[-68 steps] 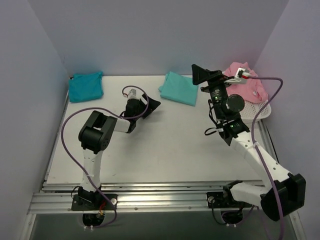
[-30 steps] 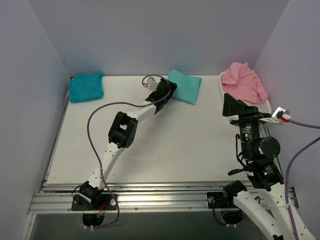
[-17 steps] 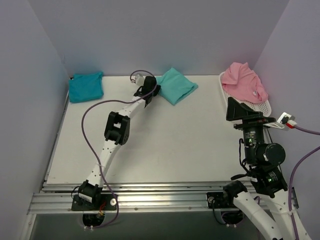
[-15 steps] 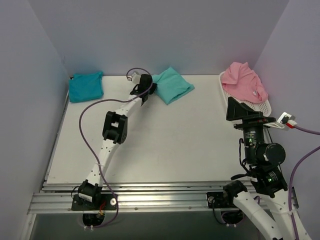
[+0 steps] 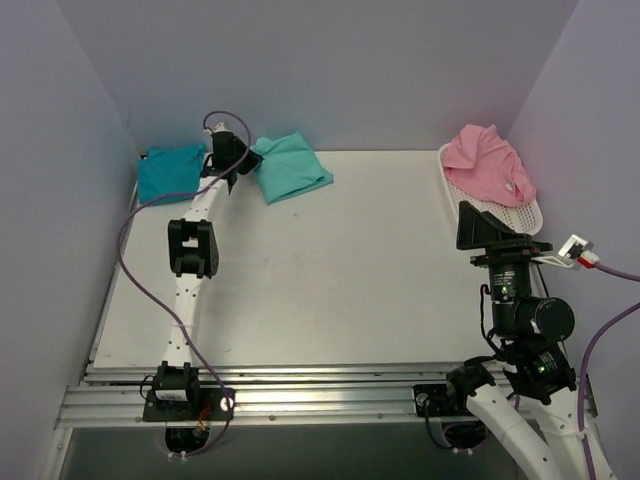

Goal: Fold and stack the t-shirts
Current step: Neatly place the folded tshirt to the corner

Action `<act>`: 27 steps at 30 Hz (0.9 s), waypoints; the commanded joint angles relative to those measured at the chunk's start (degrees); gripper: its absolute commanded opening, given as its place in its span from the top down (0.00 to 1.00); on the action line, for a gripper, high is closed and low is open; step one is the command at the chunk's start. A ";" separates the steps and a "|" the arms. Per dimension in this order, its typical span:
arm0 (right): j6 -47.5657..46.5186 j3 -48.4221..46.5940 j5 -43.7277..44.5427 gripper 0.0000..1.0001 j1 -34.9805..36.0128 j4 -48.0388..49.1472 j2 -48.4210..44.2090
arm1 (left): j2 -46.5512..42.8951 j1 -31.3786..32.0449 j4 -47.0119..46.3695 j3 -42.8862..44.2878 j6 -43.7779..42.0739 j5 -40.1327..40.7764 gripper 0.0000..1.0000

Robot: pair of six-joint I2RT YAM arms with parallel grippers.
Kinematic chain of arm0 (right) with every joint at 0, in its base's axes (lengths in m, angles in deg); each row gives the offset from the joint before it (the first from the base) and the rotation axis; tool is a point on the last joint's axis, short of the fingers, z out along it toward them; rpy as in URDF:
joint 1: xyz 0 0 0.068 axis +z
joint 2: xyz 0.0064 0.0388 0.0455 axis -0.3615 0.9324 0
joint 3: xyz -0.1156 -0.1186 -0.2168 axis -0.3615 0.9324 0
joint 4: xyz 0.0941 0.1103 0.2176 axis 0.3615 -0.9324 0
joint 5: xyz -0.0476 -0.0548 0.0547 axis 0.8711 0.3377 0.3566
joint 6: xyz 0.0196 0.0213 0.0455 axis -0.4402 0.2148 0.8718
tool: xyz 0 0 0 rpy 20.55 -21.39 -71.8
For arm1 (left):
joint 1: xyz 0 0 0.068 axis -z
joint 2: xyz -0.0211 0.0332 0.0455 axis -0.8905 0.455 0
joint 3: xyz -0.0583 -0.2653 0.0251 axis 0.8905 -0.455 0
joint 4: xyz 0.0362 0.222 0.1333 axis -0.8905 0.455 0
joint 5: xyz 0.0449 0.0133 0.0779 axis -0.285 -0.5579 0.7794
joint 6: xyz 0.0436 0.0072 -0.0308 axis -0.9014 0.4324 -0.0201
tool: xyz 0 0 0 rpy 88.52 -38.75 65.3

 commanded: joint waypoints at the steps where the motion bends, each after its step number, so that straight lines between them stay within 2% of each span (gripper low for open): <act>1: 0.42 0.36 -0.30 0.13 0.38 2.35 -2.17 | -7.53 -1.68 1.63 3.29 -8.61 -6.90 0.98; 4: 0.25 0.80 0.31 0.13 0.38 1.65 -3.23 | -9.38 -3.27 4.88 4.42 -12.30 -8.58 0.98; 11: 0.69 2.03 0.40 0.14 0.38 0.59 -5.51 | -14.74 -6.34 13.49 6.98 -20.48 -6.03 0.98; 16: 0.78 2.73 0.66 0.14 0.38 0.06 -6.92 | -16.59 -11.96 15.08 7.85 -20.93 -6.03 0.98; 21: 0.60 2.91 0.84 0.14 0.38 -0.37 -7.01 | -16.41 -14.87 16.32 9.00 -23.73 -5.77 0.98; 27: 0.34 3.17 1.10 0.14 0.38 -0.11 -6.75 | -15.53 -19.17 16.14 9.26 -23.13 -5.42 0.98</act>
